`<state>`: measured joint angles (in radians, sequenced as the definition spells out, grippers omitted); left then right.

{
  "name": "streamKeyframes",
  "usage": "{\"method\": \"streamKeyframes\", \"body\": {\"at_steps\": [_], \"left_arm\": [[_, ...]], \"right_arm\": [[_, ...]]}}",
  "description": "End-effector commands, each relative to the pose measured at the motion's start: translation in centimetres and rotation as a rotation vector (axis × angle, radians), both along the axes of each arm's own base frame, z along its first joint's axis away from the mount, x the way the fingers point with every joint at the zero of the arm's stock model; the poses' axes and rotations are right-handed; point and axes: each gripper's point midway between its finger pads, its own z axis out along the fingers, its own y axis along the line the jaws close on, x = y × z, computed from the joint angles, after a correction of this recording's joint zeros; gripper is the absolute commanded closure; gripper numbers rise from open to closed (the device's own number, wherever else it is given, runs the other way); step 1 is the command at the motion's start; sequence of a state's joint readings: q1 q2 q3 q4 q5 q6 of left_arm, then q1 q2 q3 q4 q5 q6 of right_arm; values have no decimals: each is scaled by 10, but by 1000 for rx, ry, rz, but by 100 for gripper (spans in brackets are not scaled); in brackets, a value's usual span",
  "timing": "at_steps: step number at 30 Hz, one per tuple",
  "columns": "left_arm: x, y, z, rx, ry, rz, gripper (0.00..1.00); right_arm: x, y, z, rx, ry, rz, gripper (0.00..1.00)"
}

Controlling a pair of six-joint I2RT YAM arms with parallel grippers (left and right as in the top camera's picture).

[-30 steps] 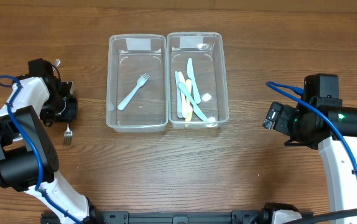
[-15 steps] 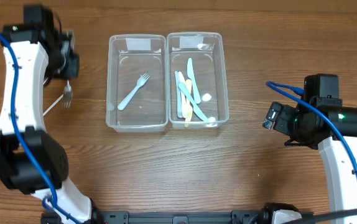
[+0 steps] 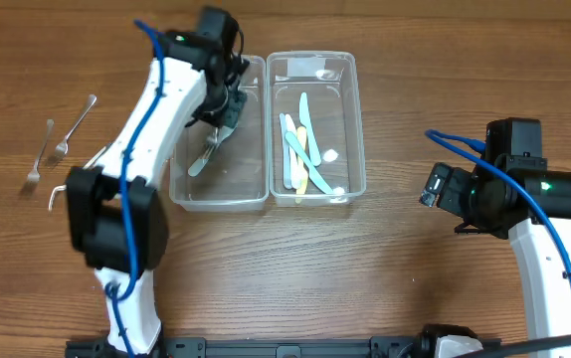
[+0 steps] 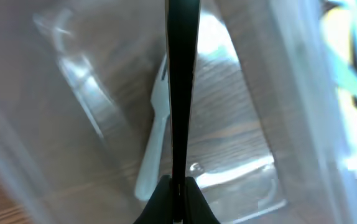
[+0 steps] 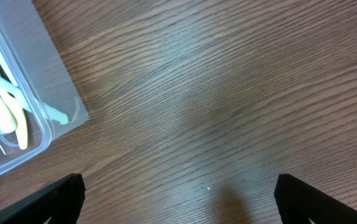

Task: Pack container
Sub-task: 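Carry the black-handled metal fork into the left container and release, then return the left gripper to the metal forks and grasp one by the handle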

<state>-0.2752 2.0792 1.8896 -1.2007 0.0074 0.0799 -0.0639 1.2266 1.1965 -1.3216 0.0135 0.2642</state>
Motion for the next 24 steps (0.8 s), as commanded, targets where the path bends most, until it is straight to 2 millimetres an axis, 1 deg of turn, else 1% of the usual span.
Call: {"method": "streamKeyframes", "body": {"at_steps": [1, 2, 3, 4, 5, 6, 8, 9, 10, 11, 12, 13, 14, 15, 16, 17, 18, 19, 21, 22, 24], "left_arm": [[-4, 1, -27, 24, 69, 11, 77], [-4, 1, -28, 24, 69, 11, 69], [-3, 0, -24, 22, 60, 10, 67], [-2, 0, -18, 19, 50, 10, 60], [-1, 1, -5, 17, 33, 11, 46], [-1, 1, 6, 15, 19, 12, 45], [-1, 9, 36, 18, -20, 15, 35], [-3, 18, 57, 28, -48, 29, 30], [-7, 31, 78, 45, -78, 52, 17], [-11, 46, 99, 57, -110, 80, 7], [-16, 63, 117, 63, -147, 115, 0], [-22, 76, 130, 62, -170, 137, 0], [-30, 100, 147, 58, -199, 188, 0], [-36, 116, 155, 54, -210, 225, 0], [-43, 137, 163, 47, -218, 276, 0], [-49, 156, 167, 43, -219, 327, 0], [-55, 180, 168, 50, -216, 391, 0], [-60, 202, 164, 57, -205, 449, 0], [-64, 223, 152, 66, -180, 494, 0], [-66, 234, 134, 72, -149, 513, 0], [-69, 241, 100, 80, -93, 512, 0]], "right_arm": [[0, 1, 6, 5, -27, 4, 0], [0, 1, 6, 5, -27, 4, 0], [0, 1, 6, 5, -27, 4, 0], [0, 1, 6, 5, -27, 4, 0], [0, 1, 6, 5, -27, 4, 0], [0, 1, 6, 5, -27, 4, 0], [0, 1, 6, 5, -27, 4, 0], [0, 1, 6, 5, -27, 4, 0], [0, 1, 6, 5, -27, 4, 0], [0, 1, 6, 5, -27, 4, 0], [0, 1, 6, 5, -27, 4, 0], [0, 1, 6, 5, -28, 4, 0], [0, 1, 6, 5, -28, 4, 0], [0, 1, 6, 5, -28, 4, 0], [0, 1, 6, 5, -28, 4, 0], [0, 1, 6, 5, -28, 4, 0], [0, 1, 6, 5, -28, 4, 0], [1, 1, 6, 5, -29, 4, 0], [1, 1, 6, 5, -31, 4, 0], [1, 1, 6, 5, -31, 4, 0], [1, 1, 6, 5, -31, 4, 0]]}}
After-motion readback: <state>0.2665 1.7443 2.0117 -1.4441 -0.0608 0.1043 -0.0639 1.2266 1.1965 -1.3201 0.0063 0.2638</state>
